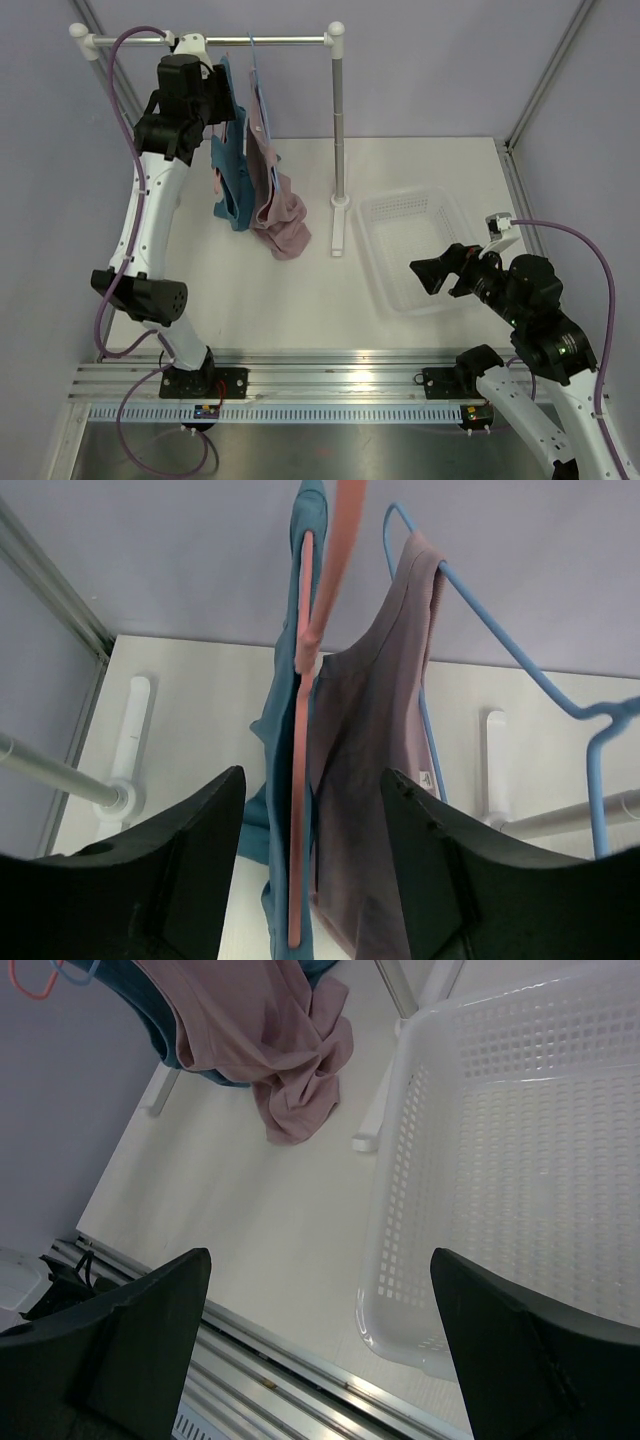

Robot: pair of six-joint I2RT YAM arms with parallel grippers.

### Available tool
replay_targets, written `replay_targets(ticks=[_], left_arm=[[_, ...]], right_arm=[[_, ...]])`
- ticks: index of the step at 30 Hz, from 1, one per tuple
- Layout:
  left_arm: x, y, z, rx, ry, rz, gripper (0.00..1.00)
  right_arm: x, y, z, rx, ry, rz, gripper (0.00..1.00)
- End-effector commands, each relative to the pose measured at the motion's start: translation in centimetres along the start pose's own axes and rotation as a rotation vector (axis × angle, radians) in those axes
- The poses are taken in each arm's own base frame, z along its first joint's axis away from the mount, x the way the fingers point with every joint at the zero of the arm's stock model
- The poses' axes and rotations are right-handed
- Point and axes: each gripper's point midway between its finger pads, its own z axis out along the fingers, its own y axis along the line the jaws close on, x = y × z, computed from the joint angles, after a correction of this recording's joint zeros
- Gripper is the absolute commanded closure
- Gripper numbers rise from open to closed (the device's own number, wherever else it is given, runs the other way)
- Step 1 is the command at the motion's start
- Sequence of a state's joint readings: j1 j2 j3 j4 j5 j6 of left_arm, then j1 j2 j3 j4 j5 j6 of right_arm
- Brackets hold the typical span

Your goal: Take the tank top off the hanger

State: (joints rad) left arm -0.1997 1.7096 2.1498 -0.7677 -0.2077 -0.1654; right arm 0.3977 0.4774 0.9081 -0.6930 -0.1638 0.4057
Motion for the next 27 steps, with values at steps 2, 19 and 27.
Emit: replay_targets(ticks=[2,19,27], left_arm=[[-0.5,-0.5,0.4,0.032,0.010,0.039,0.45],[-6.2,1.4,-5.2,-0.047,-0.138,-0.025,1.00],[-5.5,2.6,-10.6,-0.051,-0.117,-0.041,1.00]], right_arm=[[0.1,0.6,-0.4,-0.037,-0.003,-0.024,0.01],[-0.3,1.2,0.5,-0.067,0.002,-0.023,0.01],[-1.1,1.8,0.3,-0.084,-0.015,-0.029,0.00]])
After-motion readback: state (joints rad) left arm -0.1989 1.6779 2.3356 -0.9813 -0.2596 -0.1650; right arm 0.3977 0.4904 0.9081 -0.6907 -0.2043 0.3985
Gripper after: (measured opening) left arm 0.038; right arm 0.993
